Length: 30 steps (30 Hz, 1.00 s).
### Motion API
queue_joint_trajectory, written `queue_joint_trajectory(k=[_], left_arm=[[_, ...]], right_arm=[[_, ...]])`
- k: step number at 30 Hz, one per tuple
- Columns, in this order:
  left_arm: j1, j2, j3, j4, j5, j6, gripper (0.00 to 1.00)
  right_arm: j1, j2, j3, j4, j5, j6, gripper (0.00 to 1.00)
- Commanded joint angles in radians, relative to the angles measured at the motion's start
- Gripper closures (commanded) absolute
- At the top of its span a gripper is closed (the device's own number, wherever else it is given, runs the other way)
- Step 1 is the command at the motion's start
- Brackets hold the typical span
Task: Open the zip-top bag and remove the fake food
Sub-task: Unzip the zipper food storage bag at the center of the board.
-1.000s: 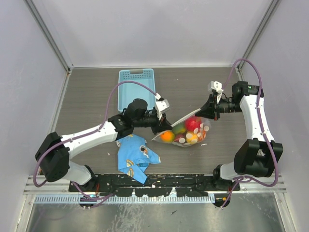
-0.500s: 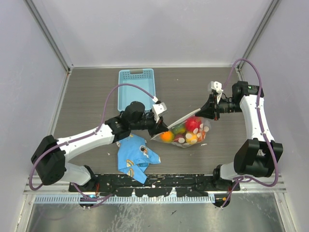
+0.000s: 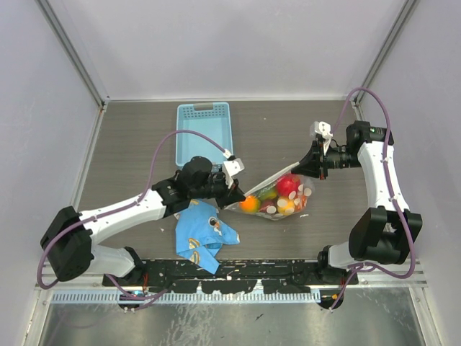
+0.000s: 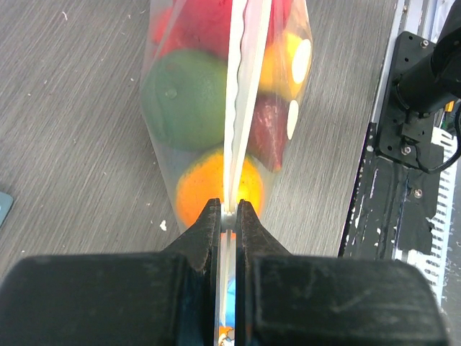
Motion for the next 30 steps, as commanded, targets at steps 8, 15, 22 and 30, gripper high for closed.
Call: queue_joint_trajectory(k=[8, 15, 22, 30], left_arm=[[0.008, -0.052, -0.058, -0.08, -0.043, 0.022, 1.0], [0.008, -0.088, -0.089, -0.097, -0.072, 0.017, 1.0], [0.007, -0.109, -0.109, -0.136, -0.106, 0.027, 1.0], [0.009, -0.133, -0.131, -0.17, -0.15, 0.037, 1.0]], right_arm=[[-0.01, -0.018, 0.011, 0.009, -0.02, -0.013, 0.99], [-0.01, -0.02, 0.009, 0.011, -0.018, -0.012, 0.99], [-0.01, -0.017, 0.007, 0.011, -0.02, -0.012, 0.99], [-0.009, -0.014, 0.007, 0.009, -0.02, -0.012, 0.99]])
